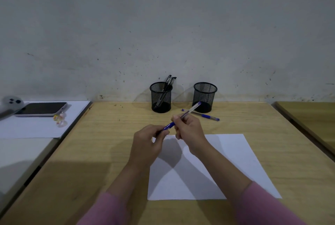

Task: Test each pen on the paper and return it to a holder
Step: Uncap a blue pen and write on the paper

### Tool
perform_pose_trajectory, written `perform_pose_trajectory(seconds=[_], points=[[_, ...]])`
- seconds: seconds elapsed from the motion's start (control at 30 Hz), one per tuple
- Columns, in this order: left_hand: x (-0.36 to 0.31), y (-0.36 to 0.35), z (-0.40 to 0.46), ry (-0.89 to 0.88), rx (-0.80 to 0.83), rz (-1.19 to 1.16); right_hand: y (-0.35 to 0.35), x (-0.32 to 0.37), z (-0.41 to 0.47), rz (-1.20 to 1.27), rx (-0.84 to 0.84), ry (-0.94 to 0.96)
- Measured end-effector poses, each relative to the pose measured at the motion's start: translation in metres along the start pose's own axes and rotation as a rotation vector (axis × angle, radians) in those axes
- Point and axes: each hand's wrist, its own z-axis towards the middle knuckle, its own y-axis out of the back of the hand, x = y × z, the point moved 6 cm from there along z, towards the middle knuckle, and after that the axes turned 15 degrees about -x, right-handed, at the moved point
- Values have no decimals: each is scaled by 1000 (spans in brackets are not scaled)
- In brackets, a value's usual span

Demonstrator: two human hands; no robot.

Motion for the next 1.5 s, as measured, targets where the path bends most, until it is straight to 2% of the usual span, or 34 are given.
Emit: perform_pose_trajectory(seconds=[0.1, 0.2, 0.3, 0.37, 0.47, 0.57, 0.77, 0.97, 1.1, 1.23, 1.37, 1.5], points=[[-1, 1, 3, 112, 15, -17, -7, -2, 3, -7, -9, -14], [0, 3, 9, 265, 6, -29, -15, -10, 11, 78, -77, -135], [12, 24, 5, 453, -72, -72, 24, -15, 47, 319, -403, -362], [22, 42, 2, 509, -115, -63, 57, -6, 67, 354, -533, -325], [47, 51, 8, 576, -158, 42, 52, 10, 63, 280, -421, -198], [69, 37, 18, 566, -83, 215, 23, 11, 40, 184, -281, -103], [92, 13, 27, 540, 16, 403, 8, -17, 28, 95, -273, -101], [100, 5, 21, 570, 43, 390, 8, -32, 29, -99, -222, -17], [93, 8, 21, 561, 19, 237, 3, -42, 30, -89, -199, 11], [85, 3, 22, 495, 144, 181, 2, -46, 30, -42, -183, -23], [80, -4, 18, 381, 333, 353, -1, -42, 31, -107, -229, 12], [79, -4, 16, 346, 363, 395, 0, -39, 27, -118, -263, 72]])
